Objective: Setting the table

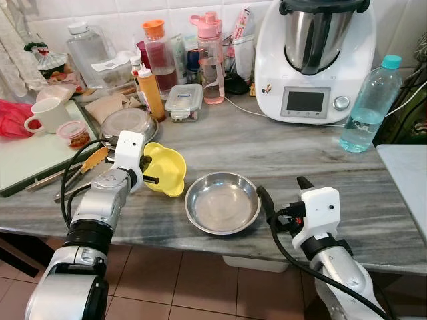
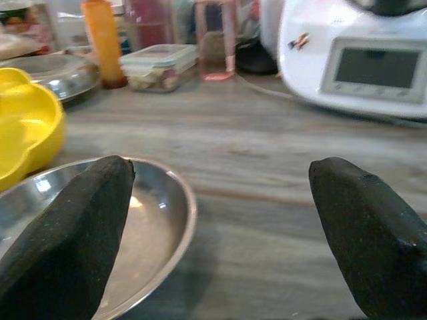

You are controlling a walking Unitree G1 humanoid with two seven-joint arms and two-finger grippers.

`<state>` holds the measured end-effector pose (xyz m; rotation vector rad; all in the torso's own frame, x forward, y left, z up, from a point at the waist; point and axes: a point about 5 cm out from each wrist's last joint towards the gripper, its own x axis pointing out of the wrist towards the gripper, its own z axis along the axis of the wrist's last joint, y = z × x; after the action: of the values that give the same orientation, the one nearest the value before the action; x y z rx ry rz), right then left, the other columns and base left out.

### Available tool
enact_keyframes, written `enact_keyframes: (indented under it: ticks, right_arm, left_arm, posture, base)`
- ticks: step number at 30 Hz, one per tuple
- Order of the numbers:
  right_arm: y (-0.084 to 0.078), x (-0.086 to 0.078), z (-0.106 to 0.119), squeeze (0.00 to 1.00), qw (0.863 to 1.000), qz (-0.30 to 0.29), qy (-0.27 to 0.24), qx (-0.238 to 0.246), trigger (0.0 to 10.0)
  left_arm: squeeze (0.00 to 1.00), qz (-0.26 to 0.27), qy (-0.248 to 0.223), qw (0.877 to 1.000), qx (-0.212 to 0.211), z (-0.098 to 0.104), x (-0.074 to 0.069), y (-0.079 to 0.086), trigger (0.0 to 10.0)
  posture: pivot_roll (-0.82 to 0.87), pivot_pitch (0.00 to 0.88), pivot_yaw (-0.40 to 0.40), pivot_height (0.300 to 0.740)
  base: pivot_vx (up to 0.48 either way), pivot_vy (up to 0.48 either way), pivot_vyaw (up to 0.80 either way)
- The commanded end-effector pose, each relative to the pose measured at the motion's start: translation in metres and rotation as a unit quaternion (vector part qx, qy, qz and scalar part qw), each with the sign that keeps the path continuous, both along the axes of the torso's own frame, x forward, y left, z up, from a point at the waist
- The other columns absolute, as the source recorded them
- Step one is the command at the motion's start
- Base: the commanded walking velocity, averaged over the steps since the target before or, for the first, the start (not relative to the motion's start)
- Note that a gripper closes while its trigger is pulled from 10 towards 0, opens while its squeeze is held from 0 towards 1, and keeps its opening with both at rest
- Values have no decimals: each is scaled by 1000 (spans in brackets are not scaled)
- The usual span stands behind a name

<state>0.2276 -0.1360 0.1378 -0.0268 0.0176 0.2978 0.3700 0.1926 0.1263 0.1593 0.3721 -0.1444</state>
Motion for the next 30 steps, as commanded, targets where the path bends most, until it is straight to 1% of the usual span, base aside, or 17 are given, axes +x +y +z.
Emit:
enact_keyframes:
  ticks: [1, 2, 5, 7, 9, 10, 12, 13, 18, 21, 24, 26, 29, 30]
  right_arm:
    - [4, -5, 5, 0, 999, 33, 10, 9, 10000]
    - [4, -5, 5, 0, 999, 33, 10, 9, 10000]
    - [10, -11, 3, 0, 997, 77, 29, 5, 10000]
    - [11, -12, 2, 0, 996, 85, 34, 6, 10000]
    - [13, -12, 0, 0, 995, 93, 36, -6, 10000]
    - [14, -12, 0, 0, 995, 94, 39, -6, 10000]
    - [14, -12, 0, 0, 994, 96, 43, -2, 10000]
    - [14, -11, 1, 0, 994, 96, 44, -2, 10000]
    - [13, -12, 0, 0, 994, 97, 47, -3, 10000]
    - [15, -12, -1, 0, 993, 102, 51, -1, 10000]
    - [15, -12, 0, 0, 993, 103, 52, -2, 10000]
    - [15, -12, 0, 0, 993, 103, 52, -2, 10000]
    - [15, -12, 0, 0, 993, 104, 53, -2, 10000]
    - [16, -12, 0, 0, 993, 105, 53, -2, 10000]
  left_arm:
    - [0, -5, 4, 1000, 5, 5, 3, 5, 10000]
    - [0, -5, 4, 1000, 5, 5, 3, 5, 10000]
    - [0, -30, 19, 999, 13, 8, 6, 3, 10000]
    - [0, -39, 22, 999, 12, 9, 7, 1, 10000]
    - [0, -57, 31, 998, 16, 10, 8, -2, 10000]
    - [612, -71, 36, 997, 21, 10, 8, -4, 10000]
    - [827, -82, 42, 995, 29, 9, 8, -5, 10000]
    - [1000, -80, 44, 995, 29, 8, 8, -4, 10000]
    - [1000, -85, 44, 995, 23, 7, 8, -5, 10000]
    - [1000, -94, 43, 994, 33, 8, 8, -5, 10000]
    - [1000, -95, 31, 994, 40, 11, 9, -6, 10000]
    - [1000, -102, 5, 994, 49, 17, 10, -8, 10000]
    - [1000, -105, -15, 993, 57, 21, 11, -10, 10000]
    - [1000, -104, -32, 992, 65, 25, 12, -10, 10000]
  posture:
    - [-132, 8, 123, 740]
    - [-132, 8, 123, 740]
    - [-132, 8, 122, 740]
    - [-132, 8, 122, 740]
    - [-132, 7, 122, 740]
    - [-134, 6, 122, 740]
    - [-134, 6, 121, 740]
    - [-136, 5, 122, 740]
    - [-134, 6, 120, 740]
    - [-131, 7, 117, 740]
    - [-132, 7, 115, 740]
    - [-130, 8, 113, 740]
    - [-131, 7, 109, 740]
    - [-131, 7, 107, 740]
  base:
    - [0, 0, 0]
    - [0, 0, 0]
    - [0, 0, 0]
    - [0, 0, 0]
    - [0, 0, 0]
    - [0, 0, 0]
    - [0, 0, 0]
    - [0, 0, 0]
    - [0, 0, 0]
    - [0, 0, 0]
    - [0, 0, 0]
    - [0, 0, 0]
    - [0, 0, 0]
    - [0, 0, 0]
